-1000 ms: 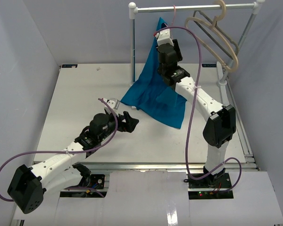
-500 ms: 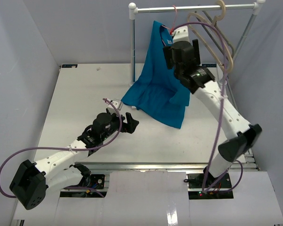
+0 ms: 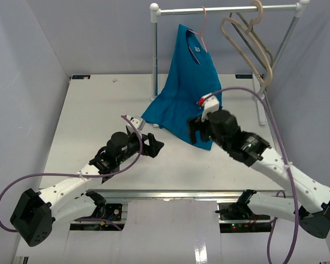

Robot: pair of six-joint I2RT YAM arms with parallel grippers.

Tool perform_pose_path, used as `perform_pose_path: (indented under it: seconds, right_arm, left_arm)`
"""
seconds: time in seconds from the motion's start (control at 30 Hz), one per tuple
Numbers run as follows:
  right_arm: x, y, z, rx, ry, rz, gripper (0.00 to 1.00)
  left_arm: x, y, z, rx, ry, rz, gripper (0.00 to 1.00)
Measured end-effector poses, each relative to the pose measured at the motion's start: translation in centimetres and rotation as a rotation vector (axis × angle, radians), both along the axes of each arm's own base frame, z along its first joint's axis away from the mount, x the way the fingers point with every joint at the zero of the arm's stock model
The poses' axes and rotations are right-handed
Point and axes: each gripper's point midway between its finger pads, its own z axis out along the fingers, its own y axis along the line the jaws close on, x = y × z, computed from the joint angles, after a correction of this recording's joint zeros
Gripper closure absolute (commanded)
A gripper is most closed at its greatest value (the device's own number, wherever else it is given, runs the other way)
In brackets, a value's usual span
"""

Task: Place the t-shirt on the hanger
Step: Reset both arms

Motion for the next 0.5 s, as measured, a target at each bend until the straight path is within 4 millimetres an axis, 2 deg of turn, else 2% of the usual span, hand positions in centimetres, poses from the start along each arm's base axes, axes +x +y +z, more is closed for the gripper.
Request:
perform_pose_path:
  seconds: [0.03, 0.1, 0.17, 0.23, 0.37, 0.5]
  right_arm:
    - [-1.0, 0.4, -3.0, -0.020, 0.038, 0.031, 0.10]
    - [-2.8, -0.2, -7.8, -0.057, 0.108, 0.055, 0.10]
    - [-3.7, -1.0, -9.9, -0.029, 0.119, 0.047, 0.10]
    - [-4.0, -1.2, -9.6, 0.056, 0.081, 0.036, 0.10]
    - [-4.1, -1.4, -6.7, 0.231, -0.015, 0.008, 0.10]
    - [-3.5, -2.2, -4.7, 0.308, -0.073, -0.052, 0.10]
  left_arm:
    - [-0.2, -0.1, 0.2, -0.005, -0.005, -0.009, 0.02]
    - [-0.6, -0.4, 0.8, -0.016, -0.017, -0.028, 0.02]
    - [-1.0, -0.5, 1.3, -0.025, -0.030, -0.040, 0.02]
    - [-1.5, -0.6, 2.2, -0.040, -0.051, -0.052, 0.02]
    - [-2.5, -0.6, 4.1, -0.076, -0.101, -0.071, 0.02]
    - [-3.3, -0.5, 5.4, -0.104, -0.137, -0.082, 0.02]
